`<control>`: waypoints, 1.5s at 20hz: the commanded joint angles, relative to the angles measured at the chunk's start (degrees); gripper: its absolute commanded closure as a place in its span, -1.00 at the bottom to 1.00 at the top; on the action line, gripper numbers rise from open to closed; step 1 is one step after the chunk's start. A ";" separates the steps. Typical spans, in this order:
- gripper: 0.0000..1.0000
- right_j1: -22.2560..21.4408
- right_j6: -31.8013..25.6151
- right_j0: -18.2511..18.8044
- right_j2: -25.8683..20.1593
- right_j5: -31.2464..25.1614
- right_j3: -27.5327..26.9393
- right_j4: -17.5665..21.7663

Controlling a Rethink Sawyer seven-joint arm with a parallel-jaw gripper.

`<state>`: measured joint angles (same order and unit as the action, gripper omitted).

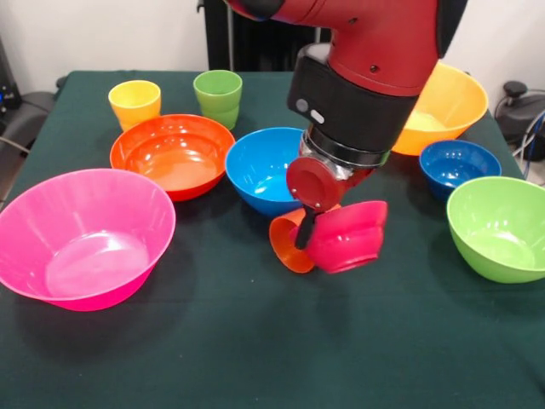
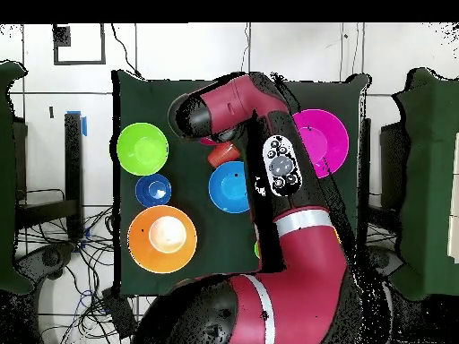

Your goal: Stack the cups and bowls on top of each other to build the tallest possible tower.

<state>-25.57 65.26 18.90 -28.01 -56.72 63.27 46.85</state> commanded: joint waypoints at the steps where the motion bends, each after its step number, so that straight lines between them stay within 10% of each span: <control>1: 1.00 1.06 -18.52 -0.11 3.02 -5.19 -1.33 7.31; 30: 1.00 2.78 -12.13 -7.55 13.36 -12.25 -2.28 10.28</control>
<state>-23.70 65.26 12.70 -16.64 -63.58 59.76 53.17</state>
